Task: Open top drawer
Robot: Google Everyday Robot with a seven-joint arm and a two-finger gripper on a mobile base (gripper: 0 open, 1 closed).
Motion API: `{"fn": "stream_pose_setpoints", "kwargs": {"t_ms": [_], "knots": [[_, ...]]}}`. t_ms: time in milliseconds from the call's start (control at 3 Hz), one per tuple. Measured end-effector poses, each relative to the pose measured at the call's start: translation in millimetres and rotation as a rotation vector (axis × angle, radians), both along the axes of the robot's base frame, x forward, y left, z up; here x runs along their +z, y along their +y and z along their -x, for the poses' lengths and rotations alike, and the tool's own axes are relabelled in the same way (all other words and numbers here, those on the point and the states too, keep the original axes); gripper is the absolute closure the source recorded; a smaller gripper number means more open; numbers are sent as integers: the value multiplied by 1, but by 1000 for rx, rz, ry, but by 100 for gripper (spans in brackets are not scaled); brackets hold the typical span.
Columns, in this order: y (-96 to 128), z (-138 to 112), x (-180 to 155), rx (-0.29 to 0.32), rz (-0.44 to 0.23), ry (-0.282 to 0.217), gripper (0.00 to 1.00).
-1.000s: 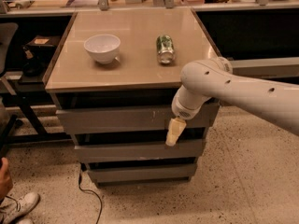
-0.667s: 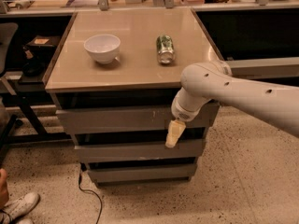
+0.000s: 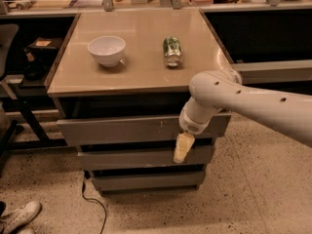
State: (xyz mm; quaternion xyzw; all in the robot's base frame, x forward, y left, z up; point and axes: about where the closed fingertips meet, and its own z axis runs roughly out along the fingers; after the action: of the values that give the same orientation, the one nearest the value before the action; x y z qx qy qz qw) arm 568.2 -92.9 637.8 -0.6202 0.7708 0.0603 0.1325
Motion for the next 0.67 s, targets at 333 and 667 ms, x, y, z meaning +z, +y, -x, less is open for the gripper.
{"fn": "stream_pose_setpoints", "kwargs": {"t_ms": [333,667], "knots": [[-6,31,13,-3,-25,21,0],[-22,74,45,-38,-66,24,0]]}}
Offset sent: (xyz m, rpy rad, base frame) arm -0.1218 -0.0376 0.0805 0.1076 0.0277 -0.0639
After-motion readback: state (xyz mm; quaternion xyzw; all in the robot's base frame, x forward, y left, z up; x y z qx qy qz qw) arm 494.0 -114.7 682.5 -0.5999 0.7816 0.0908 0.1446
